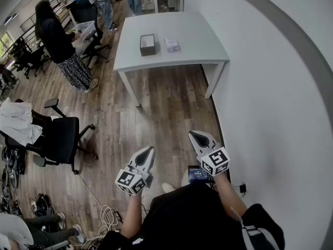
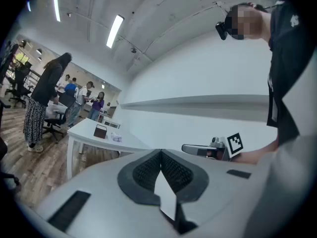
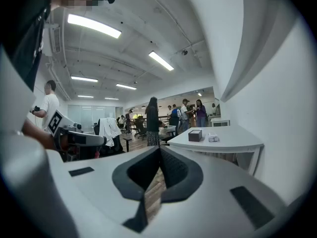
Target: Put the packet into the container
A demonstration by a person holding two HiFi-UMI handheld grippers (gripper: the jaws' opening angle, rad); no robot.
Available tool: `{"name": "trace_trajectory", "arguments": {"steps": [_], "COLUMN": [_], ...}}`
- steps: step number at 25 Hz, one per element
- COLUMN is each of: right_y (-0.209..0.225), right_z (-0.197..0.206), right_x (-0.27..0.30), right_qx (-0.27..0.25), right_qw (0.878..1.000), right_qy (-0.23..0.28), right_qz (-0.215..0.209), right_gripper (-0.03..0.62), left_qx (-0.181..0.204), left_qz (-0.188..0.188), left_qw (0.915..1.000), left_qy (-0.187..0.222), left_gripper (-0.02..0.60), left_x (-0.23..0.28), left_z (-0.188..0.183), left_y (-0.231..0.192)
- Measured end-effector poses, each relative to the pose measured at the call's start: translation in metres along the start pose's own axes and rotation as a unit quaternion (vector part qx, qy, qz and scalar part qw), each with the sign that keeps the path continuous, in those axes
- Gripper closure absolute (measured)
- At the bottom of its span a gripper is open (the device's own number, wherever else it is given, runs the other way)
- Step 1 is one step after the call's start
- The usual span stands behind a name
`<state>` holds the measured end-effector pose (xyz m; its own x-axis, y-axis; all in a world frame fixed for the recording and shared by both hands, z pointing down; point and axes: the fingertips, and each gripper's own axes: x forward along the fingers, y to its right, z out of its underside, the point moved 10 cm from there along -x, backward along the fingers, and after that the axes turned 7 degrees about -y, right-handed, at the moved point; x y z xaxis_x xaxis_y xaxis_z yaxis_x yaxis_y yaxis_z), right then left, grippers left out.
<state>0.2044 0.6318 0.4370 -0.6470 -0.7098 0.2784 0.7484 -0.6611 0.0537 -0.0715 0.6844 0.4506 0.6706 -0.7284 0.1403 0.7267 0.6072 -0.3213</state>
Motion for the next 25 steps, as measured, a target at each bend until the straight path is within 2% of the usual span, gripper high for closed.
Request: {"name": "trace_trajectory", "arguments": {"steps": [5,10,17,25], "right_y": [0.001,0.022,0.084,0.180], "right_z": [-0.005,-0.016,-0.031,-0.064], "right_x": [0.022,0.054,0.123,0.189], "right_qx": [0.004,0.001,0.020,0.027], "right_qw": [1.000,1.000,1.000,0.999], "right_qy": [-0.003,0.004,0.011,0.033], "right_qz": [0.007,0.013,0.012,0.002], "right_gripper": [0.572,0.572,0.572,0.572], "left_qx": [0.004,0.005,0.006,0.019], "left_qz": [0.007,0.009,-0.004,-0.024], "left_qw": [1.0000,0.9999,0.9999,0.9994], "left_qy": [0.003,0.002,-0.010,-0.014], "left_gripper": [0.574,0.574,0.574,0.574], "left_x": [0.005,0.029,0.085,0.185], "left_z": [-0.010,-0.023,-0.053,-0.111], "left_y": [-0.026,-0.055,-0.106,-0.150]}}
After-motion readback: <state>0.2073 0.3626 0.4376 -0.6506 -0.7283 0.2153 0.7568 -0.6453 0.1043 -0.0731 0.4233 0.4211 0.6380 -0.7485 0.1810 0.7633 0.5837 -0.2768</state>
